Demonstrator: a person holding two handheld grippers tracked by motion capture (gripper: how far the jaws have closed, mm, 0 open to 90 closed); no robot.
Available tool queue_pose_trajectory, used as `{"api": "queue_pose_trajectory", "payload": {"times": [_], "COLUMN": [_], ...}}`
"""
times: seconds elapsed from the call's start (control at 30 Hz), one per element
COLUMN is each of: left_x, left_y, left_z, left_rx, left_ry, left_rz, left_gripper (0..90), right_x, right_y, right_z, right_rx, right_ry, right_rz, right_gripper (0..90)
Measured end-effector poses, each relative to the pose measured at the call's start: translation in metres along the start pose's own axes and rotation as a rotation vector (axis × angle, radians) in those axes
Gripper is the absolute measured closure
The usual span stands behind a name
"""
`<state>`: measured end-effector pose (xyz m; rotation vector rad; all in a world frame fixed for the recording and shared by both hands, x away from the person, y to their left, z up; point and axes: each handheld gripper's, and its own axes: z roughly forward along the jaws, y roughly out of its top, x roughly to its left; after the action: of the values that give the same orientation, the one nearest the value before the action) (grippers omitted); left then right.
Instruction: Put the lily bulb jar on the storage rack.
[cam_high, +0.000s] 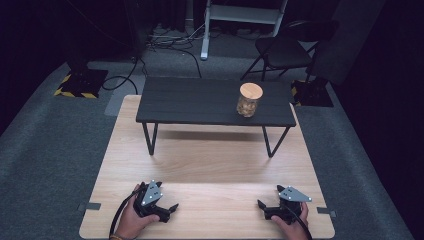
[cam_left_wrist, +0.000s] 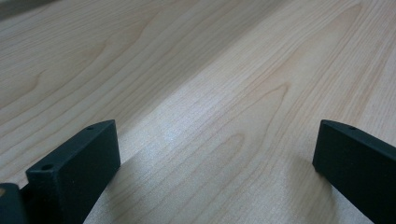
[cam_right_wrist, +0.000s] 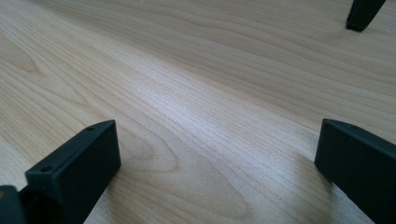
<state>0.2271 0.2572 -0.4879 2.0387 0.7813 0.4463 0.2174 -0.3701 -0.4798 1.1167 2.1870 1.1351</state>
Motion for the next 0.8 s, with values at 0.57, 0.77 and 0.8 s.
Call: {"api": "queue_pose_trajectory", "payload": {"times": [0.57,0.77,0.8], "left_x": [0.0001,0.0004,0.0005], "left_y": [0.0002,0.0003,0.0004], "left_z": [0.0002,0.0003,0.0003], "left_rx": [0.001,0.002,0.003], "left_ry": [0.002,0.001,0.001], "left_rz": [-0.006,-0.008,-0.008], "left_gripper": [0.6,0.6,0.6], "right_x": [0.0002,0.0001,0.0001], "right_y": [0.0,0.0,0.0], "right_z": [0.0,0.0,0.0], "right_rx": [0.0,0.0,0.0], "right_ry": [-0.001,-0.001,-0.001], "right_rz": [0.001,0.001,0.001], "right_gripper": [0.0,0.0,0.0]}}
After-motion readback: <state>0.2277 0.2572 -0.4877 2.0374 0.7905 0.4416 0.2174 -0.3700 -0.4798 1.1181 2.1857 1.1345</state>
